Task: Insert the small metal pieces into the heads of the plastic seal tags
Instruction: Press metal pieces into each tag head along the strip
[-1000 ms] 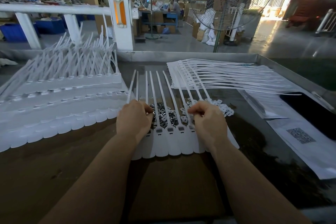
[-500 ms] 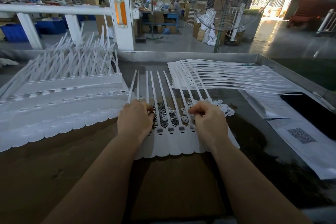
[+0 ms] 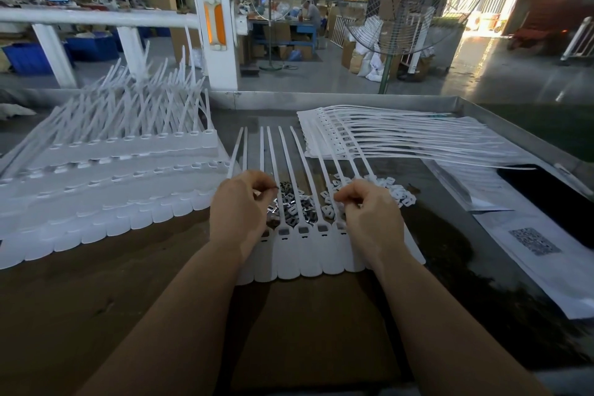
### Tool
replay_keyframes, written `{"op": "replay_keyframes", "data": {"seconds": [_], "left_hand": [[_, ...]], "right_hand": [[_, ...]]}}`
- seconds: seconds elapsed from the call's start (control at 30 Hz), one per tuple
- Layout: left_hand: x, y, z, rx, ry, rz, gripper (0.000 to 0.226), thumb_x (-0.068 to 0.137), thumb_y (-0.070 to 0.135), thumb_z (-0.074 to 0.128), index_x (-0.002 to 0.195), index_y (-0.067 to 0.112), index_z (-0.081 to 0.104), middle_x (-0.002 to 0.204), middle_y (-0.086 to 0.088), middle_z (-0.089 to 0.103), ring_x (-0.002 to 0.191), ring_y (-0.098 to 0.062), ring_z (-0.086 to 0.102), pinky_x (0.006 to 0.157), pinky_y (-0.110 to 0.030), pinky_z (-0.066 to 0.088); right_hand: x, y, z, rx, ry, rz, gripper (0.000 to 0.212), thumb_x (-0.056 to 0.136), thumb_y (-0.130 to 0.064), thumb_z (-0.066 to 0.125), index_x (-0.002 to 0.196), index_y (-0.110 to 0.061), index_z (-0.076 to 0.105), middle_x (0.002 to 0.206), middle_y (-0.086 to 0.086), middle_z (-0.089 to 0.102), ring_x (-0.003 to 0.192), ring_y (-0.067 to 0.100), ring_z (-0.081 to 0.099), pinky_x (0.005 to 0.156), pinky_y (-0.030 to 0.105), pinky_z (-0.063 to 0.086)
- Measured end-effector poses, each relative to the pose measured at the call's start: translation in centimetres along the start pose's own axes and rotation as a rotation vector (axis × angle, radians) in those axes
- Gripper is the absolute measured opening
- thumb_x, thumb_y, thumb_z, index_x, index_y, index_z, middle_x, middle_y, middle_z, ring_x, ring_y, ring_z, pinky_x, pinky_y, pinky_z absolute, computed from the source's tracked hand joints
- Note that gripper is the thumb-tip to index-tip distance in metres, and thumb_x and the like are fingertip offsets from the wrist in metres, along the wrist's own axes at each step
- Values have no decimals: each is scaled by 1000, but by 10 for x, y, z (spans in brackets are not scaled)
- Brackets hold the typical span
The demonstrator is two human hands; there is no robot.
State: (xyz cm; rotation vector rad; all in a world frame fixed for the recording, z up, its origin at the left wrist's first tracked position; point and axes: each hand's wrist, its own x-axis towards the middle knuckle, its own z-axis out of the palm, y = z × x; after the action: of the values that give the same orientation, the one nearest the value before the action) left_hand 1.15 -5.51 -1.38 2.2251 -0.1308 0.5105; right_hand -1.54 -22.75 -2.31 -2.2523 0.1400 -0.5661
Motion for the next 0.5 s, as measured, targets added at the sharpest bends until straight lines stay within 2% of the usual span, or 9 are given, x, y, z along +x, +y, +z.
{"op": "replay_keyframes", "data": {"seconds": [0.1, 0.27, 0.4, 0.5], "left_hand": [[-5, 9, 1, -49, -102, 119, 8, 85, 14, 65, 90, 21, 66, 77, 15, 58, 65, 4, 51, 60, -2, 40], [-11, 17, 6, -110, -295, 223, 11, 84, 13, 65, 90, 22, 65, 76, 22, 58, 72, 13, 54, 67, -2, 40], [-13, 16, 7, -156, -337, 213, 12, 83, 11, 66, 92, 20, 66, 81, 13, 66, 74, 7, 59, 69, -5, 43], [-14, 17, 8, -160, -330, 211, 12, 82, 10, 67, 88, 20, 66, 75, 18, 63, 70, 13, 57, 66, -3, 41]], "right_hand": [[-2, -2, 0, -18, 28, -73, 22, 89, -5, 51, 92, -18, 68, 91, -3, 66, 73, 10, 56, 67, 27, 49], [-6, -8, -1, 70, -65, -278, 18, 87, -6, 59, 99, -14, 69, 96, -3, 67, 94, 12, 59, 84, 25, 48], [-7, -11, -2, 184, -170, -285, 20, 85, -4, 61, 99, -14, 71, 92, -5, 70, 89, 6, 62, 80, 20, 50], [-6, -12, -4, 240, -187, -260, 18, 84, -2, 62, 96, -11, 72, 87, -3, 70, 85, 8, 64, 77, 19, 51]]}}
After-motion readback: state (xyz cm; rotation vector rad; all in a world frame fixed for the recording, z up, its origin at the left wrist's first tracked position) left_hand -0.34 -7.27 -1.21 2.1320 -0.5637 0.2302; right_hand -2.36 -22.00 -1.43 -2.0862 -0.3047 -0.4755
